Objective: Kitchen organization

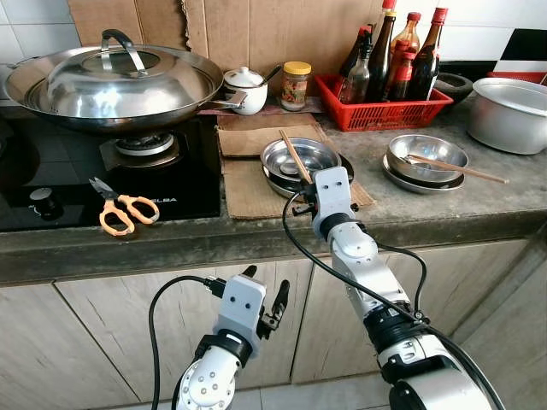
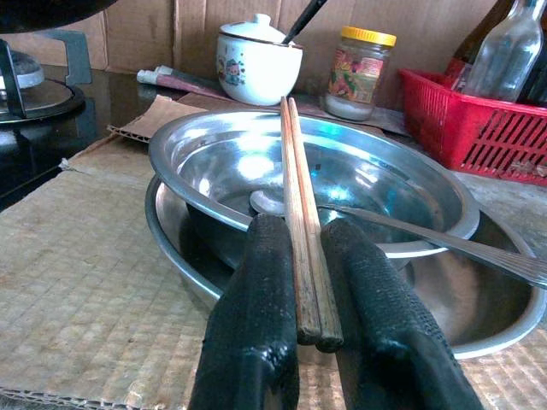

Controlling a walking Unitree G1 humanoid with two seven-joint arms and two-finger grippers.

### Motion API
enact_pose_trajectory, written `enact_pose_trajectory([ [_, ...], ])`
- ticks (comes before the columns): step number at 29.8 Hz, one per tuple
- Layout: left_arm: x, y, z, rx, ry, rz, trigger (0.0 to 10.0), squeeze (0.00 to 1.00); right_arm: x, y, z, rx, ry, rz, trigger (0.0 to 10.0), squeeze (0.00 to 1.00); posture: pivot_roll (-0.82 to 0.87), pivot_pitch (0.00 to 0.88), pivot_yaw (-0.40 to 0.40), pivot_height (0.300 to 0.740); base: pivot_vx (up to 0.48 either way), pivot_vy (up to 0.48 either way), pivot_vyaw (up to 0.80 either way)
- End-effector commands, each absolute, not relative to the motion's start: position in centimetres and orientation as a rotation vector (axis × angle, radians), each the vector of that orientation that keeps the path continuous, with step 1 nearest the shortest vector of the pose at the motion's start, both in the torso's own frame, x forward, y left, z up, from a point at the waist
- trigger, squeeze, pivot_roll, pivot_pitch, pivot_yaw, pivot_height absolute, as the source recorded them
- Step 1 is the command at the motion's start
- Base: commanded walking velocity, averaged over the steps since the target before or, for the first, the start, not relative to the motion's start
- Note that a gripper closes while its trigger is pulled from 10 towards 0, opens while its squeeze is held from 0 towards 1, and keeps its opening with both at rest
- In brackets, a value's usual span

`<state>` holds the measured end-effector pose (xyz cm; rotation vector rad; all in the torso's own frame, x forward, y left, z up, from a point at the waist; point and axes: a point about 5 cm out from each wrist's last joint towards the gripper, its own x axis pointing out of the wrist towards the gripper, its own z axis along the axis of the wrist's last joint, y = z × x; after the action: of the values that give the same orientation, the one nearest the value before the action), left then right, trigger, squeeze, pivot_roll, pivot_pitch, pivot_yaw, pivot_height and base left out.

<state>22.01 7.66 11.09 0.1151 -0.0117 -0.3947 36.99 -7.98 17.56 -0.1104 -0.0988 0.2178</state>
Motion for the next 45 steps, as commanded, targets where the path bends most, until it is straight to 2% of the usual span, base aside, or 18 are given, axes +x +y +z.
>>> enact_pose_trajectory([
  [1,22.1,7.5,11.2,0.118,-0.017,-0.403,10.0,0.00,36.9,-8.2,18.0,-0.104,-0.125,0.216,0.0,0.00,0.16,0.000,-0.077,0.740,0.000,0.000,0.00],
  [6,22.1,7.5,11.2,0.120,-0.017,-0.401,10.0,0.00,36.6,-7.9,19.2,-0.025,-0.188,0.237,0.0,0.00,0.16,0.000,-0.076,0.740,0.000,0.000,0.00],
  [7,22.1,7.5,11.2,0.122,-0.019,-0.400,10.0,0.00,35.7,-7.7,20.5,0.040,-0.275,0.271,0.0,0.00,0.16,0.000,-0.078,0.740,0.000,0.000,0.00],
  [9,22.1,7.5,11.2,0.122,-0.019,-0.399,10.0,0.00,35.2,-7.8,20.9,0.061,-0.302,0.278,0.0,0.00,0.16,0.000,-0.078,0.740,0.000,0.000,0.00],
  [18,22.3,8.0,10.9,0.129,-0.007,-0.362,10.0,0.00,32.2,-9.1,21.0,0.072,-0.369,0.262,0.0,0.00,0.15,0.000,-0.063,0.740,0.000,0.000,0.00],
  [32,22.5,8.9,11.2,0.170,-0.034,-0.293,10.0,0.00,25.6,-12.5,18.3,0.003,-0.325,0.192,0.0,0.00,0.14,0.000,-0.042,0.740,0.000,0.000,0.00],
  [34,22.3,8.9,11.4,0.106,-0.032,-0.314,10.0,0.00,24.8,-12.7,17.5,0.003,-0.296,0.182,0.0,0.00,0.14,0.000,-0.041,0.740,0.000,0.000,0.00],
  [45,22.3,8.6,11.3,0.152,-0.045,-0.334,10.0,0.00,23.9,-12.5,15.9,-0.004,-0.236,0.150,0.0,0.00,0.13,0.000,-0.032,0.740,0.000,0.000,0.00],
])
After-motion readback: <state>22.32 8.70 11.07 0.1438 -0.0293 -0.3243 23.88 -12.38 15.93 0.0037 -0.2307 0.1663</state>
